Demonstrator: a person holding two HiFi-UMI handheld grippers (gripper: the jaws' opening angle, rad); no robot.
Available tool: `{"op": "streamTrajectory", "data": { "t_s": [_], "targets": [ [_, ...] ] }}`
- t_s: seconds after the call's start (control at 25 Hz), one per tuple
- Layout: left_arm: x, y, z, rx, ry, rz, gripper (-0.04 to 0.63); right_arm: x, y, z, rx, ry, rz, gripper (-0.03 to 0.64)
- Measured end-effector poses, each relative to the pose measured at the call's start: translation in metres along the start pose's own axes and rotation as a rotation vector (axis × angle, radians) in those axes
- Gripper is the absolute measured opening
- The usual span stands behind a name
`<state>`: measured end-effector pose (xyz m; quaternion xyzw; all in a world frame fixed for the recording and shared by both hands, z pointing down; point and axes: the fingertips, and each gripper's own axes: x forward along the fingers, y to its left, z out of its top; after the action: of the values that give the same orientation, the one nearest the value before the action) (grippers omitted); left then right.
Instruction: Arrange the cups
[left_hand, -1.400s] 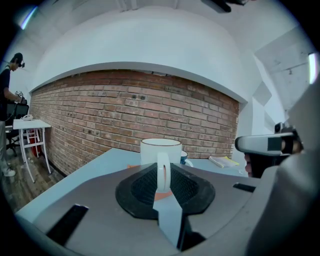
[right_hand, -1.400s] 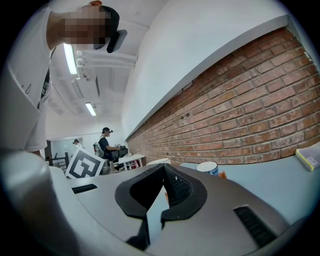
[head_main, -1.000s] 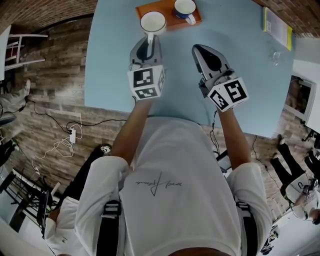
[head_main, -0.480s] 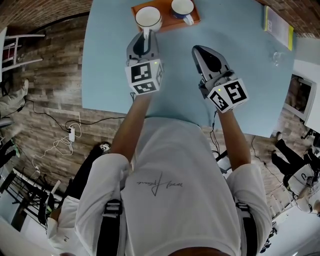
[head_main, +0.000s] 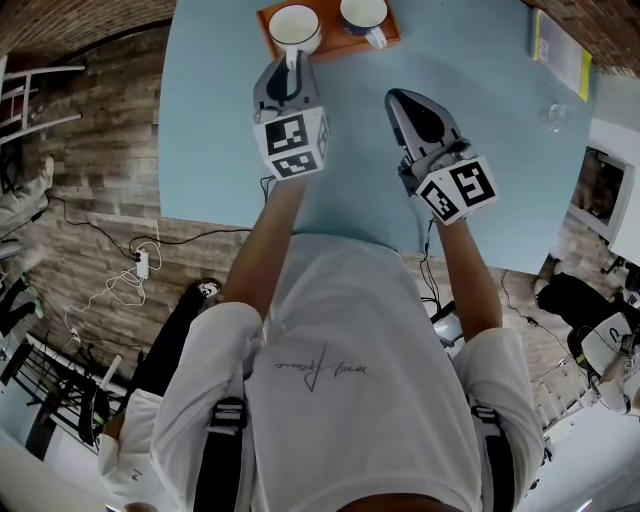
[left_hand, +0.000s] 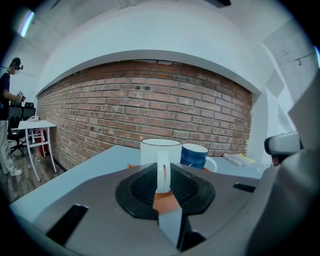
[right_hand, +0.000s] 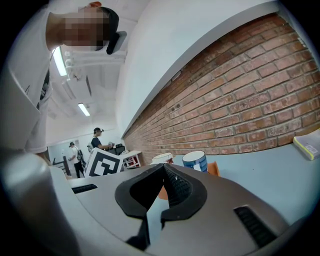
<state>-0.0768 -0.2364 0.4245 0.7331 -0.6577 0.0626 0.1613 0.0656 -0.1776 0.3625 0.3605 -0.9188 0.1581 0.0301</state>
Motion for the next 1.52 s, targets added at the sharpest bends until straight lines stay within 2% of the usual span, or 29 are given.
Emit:
{"op": "streamTrajectory", "data": {
  "t_s": [0.2, 0.44, 0.8, 1.32, 1.52],
  "targets": [
    [0.007, 0.004, -0.004, -0.004, 0.003, 0.01, 0.057, 0.004, -0.001, -0.003, 0.009, 0.01, -0.002, 0.021],
    [0.011, 0.001, -0.011, 0.053, -0.001, 0.023, 0.057, 0.003, -0.003, -0.008, 0.019, 0.022, 0.0, 0.021],
    [0.015, 0.003, -0.014, 0.018, -0.02, 0.028, 0.057, 0.005, -0.004, -0.013, 0.029, 0.034, 0.002, 0.021],
    [0.017, -0.002, -0.021, 0.032, -0.052, 0.013, 0.058, 0.002, -0.007, -0.015, 0.035, 0.039, -0.008, 0.02],
    [0.017, -0.002, -0.028, 0.015, -0.029, 0.009, 0.058, 0.003, -0.007, -0.016, 0.033, 0.039, -0.007, 0.021]
  ]
}}
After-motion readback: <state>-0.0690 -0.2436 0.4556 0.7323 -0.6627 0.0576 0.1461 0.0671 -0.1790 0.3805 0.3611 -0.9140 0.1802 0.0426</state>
